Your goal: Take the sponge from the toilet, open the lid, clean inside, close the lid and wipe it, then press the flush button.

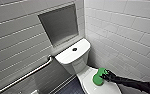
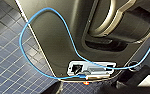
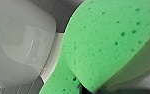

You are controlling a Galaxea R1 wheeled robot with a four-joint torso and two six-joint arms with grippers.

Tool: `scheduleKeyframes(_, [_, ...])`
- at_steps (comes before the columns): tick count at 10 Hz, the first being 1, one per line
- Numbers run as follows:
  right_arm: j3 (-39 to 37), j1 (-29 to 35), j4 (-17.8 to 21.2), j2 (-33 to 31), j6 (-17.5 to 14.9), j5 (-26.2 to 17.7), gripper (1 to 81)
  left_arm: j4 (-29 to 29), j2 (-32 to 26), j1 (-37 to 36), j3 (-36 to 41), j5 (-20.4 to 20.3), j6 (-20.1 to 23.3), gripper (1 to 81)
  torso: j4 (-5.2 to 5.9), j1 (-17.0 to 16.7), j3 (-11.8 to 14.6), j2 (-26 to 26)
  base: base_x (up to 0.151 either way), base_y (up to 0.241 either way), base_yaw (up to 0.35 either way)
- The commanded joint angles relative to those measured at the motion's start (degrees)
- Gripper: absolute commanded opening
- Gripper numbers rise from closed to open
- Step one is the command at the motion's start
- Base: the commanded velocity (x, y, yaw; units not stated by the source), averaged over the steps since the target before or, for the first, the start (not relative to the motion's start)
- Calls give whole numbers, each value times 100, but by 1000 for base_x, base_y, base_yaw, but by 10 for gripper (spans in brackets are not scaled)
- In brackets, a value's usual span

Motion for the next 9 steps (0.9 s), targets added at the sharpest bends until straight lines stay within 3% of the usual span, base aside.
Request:
scheduleKeyframes(1, [-173,398,126,-109,184,95,10,-20,-87,90,-10,570,13,811,0,0,0,0,0,0,0])
scheduleKeyframes(4, [571,116,117,-968,404,410,10,6,-34,89,-10,570,13,811,0,0,0,0,0,0,0])
scheduleKeyframes(7, [1655,-411,117,-1946,439,1035,10,32,19,89,-10,570,13,811,0,0,0,0,0,0,0])
scheduleKeyframes(9, [1874,-911,126,-2235,492,1473,10,50,-16,89,-10,579,13,811,0,0,0,0,0,0,0])
